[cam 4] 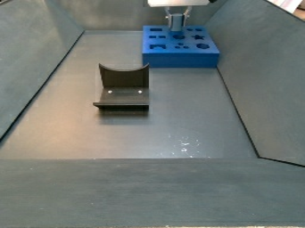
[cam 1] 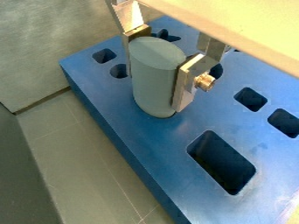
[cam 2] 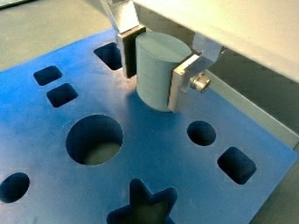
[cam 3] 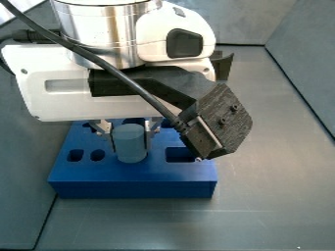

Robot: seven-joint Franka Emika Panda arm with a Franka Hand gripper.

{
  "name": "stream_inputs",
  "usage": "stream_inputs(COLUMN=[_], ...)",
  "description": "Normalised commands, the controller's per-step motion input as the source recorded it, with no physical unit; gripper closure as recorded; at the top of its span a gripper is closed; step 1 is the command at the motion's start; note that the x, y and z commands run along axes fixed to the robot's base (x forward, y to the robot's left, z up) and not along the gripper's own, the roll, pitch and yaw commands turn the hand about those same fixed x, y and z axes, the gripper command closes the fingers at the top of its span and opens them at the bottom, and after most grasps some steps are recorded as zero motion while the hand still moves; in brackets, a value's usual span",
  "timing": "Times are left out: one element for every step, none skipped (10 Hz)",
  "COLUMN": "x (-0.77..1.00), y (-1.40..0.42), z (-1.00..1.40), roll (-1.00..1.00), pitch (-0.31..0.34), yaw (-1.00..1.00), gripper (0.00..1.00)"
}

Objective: Pick up the oval object. Move up. Place the oval object on the fixture. Regrasp the oval object. Move to above the board. Insert the oval object.
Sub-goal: Insert the oval object.

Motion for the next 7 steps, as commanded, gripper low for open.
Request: stream_inputs(x=[-0.08,-0.1,0.0,0.0,-0.01,0.0,0.0], y=[0.0,0.0,0.0,-0.06,-0.11,0.0,-0.07], z=[-0.68,-1.0,-0.83,0.0,-0.09,-0.03,-0.05], roll=[0.05,0.06,0.0,-0.01,-0.04,-0.04,0.0], pitch=[-0.081,-0.101,-0.05,-0.007,-0.097,-0.039,-0.056], yaw=[0.0,0.0,-0.01,0.01,0.09,0.0,0.05], gripper=[1.0,1.0,1.0,1.0,1.0,1.0,1.0])
